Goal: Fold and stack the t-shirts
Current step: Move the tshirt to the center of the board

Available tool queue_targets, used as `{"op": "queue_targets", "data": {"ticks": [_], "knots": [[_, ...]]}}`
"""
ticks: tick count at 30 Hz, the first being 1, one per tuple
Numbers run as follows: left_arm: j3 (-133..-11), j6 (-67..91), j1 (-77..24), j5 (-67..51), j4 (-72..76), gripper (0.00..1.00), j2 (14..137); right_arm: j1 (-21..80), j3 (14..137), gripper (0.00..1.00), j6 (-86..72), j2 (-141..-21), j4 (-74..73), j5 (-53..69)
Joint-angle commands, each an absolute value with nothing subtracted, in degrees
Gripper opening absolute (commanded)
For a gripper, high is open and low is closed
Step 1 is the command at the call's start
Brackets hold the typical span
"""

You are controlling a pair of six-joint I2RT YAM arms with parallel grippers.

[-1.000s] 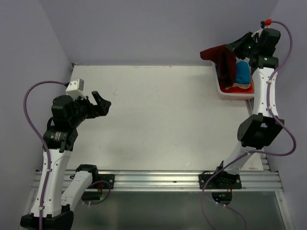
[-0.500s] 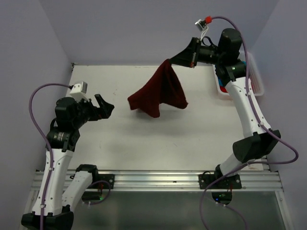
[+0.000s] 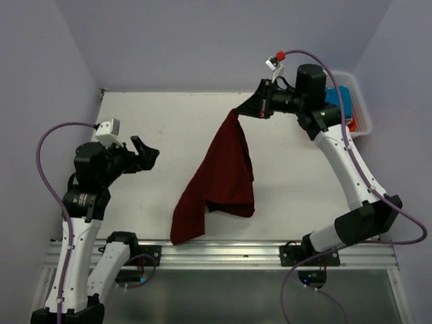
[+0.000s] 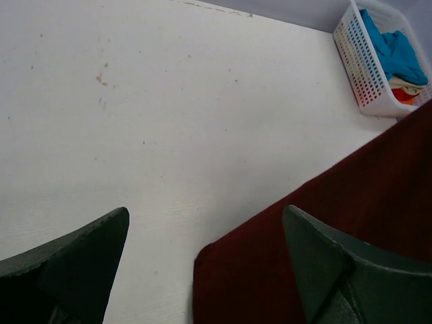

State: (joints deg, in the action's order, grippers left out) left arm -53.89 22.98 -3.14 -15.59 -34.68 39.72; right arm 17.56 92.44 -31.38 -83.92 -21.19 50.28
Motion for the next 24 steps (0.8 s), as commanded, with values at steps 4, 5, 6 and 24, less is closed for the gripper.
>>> {"op": "queue_targets", "data": {"ticks": [4, 5, 6, 24], "knots": [[-51.6, 24.0, -3.3, -17.7, -35.2, 1.00, 40.0, 20.1, 90.7, 0.00, -26.7, -90.1, -40.2, 23.1], [-50.5, 24.0, -3.3, -19.1, -34.4, 1.00, 40.0, 20.7, 90.6, 0.00, -26.6, -90.6, -41.5, 18.2], [-49.4, 23.7, -3.3, -20.3, -34.2, 1.00, 40.0, 21.7, 90.2, 0.00, -26.5, -91.3, -43.1, 15.5], [-42.5, 21.4, -26.8, -22.8, -32.6, 1.00, 56.2, 25.0, 92.0, 0.00, -29.4, -97.6, -42.1, 2.1]]}}
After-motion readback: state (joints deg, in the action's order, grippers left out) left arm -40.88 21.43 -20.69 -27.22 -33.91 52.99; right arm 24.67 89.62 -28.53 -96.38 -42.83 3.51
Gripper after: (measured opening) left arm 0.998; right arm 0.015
